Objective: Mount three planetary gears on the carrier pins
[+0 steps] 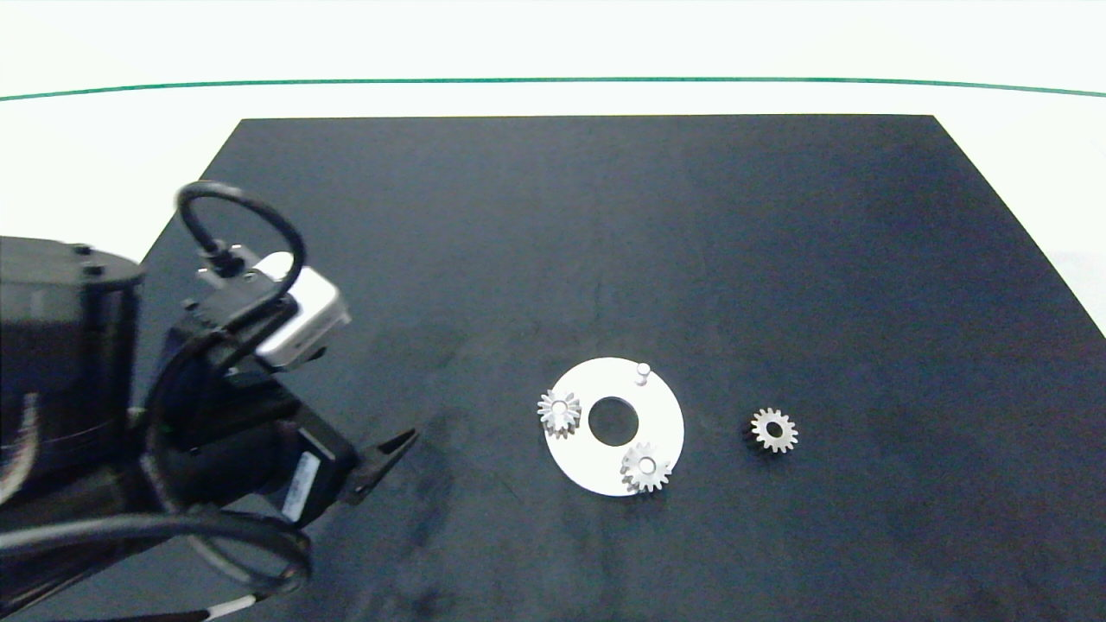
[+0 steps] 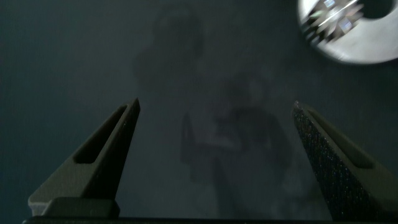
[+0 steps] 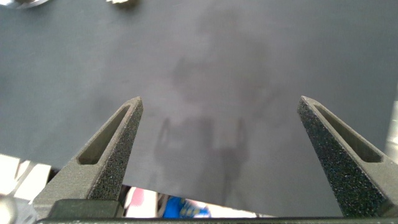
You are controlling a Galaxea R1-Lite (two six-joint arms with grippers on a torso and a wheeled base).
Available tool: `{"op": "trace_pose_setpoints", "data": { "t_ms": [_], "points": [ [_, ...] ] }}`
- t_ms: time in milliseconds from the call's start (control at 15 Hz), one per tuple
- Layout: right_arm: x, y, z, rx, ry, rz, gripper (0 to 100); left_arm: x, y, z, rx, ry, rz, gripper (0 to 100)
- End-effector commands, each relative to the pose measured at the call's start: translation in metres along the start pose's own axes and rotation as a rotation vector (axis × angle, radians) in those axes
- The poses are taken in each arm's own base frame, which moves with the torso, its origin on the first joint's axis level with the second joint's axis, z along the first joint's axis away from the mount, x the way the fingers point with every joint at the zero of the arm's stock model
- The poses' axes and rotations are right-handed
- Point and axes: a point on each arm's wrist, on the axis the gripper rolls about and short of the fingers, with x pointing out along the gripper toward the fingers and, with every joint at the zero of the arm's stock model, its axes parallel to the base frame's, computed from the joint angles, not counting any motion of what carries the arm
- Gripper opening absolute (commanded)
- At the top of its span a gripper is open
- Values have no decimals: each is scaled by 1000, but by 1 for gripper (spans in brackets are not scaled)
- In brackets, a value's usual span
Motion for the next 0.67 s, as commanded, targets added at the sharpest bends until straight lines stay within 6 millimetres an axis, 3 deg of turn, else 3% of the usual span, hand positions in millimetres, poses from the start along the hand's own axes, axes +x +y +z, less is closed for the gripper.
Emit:
{"op": "trace_pose_setpoints", "data": {
  "t_ms": [67, 400, 667],
  "points": [
    [60, 7, 17, -58, 174, 161, 100, -52, 20, -19, -83, -75, 65, 100],
    [128, 33, 7, -115, 56, 241, 100, -58, 21, -19, -92, -100, 63, 100],
    [142, 46, 3, -140, 92, 267, 100, -56, 20, -19, -89, -93, 58, 100]
  ]
}}
